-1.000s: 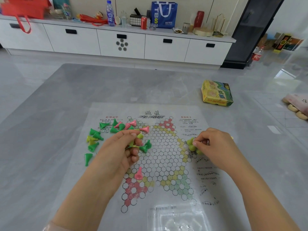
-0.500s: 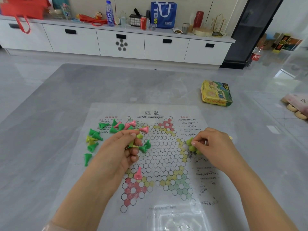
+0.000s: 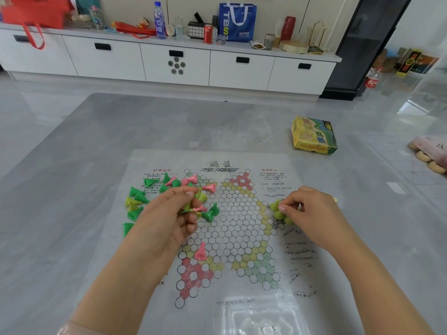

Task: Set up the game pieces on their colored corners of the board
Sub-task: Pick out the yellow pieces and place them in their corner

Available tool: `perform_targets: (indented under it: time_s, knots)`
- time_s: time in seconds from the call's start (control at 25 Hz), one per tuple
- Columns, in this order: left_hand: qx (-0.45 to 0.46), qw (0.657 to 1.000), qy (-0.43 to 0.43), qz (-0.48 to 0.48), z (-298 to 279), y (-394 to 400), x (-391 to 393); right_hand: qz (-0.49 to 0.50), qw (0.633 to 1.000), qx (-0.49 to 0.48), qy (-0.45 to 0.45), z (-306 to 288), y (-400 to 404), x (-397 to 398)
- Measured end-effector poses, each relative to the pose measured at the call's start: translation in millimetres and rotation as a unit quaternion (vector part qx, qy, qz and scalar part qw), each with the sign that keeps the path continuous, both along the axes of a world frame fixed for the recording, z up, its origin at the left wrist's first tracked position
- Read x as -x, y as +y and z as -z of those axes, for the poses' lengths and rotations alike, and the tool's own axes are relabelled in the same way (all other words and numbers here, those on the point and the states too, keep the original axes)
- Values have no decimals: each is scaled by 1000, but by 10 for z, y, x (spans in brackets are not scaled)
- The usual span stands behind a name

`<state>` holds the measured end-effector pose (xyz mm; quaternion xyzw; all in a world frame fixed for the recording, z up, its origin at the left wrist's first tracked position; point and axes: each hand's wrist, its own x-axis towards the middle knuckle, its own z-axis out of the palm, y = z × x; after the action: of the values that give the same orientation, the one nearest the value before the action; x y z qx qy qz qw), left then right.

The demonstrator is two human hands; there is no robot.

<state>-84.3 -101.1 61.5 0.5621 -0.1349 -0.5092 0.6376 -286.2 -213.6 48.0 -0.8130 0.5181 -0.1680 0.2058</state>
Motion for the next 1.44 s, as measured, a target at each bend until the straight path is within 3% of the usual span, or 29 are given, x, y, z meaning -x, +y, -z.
perform_targets:
  time_s: [0.56, 0.8, 0.96, 1.12, 1.44]
  knots:
    - [1, 1000, 2, -13, -2, 12, -37, 7, 1000, 13, -22, -71, 5, 0]
    - [5, 993, 30, -111, -64, 138, -331, -78, 993, 28, -79, -153, 252, -458]
    - [15, 985, 88, -149, -56, 215, -528, -223, 974, -26, 28, -191, 369, -871]
    - [21, 985, 105, -137, -95, 237, -562, -303, 938, -23, 168, -185, 268, -1220]
    - [35, 984, 116, -129, -127, 228, -569, -306, 930, 19, 202, -75, 205, -1551]
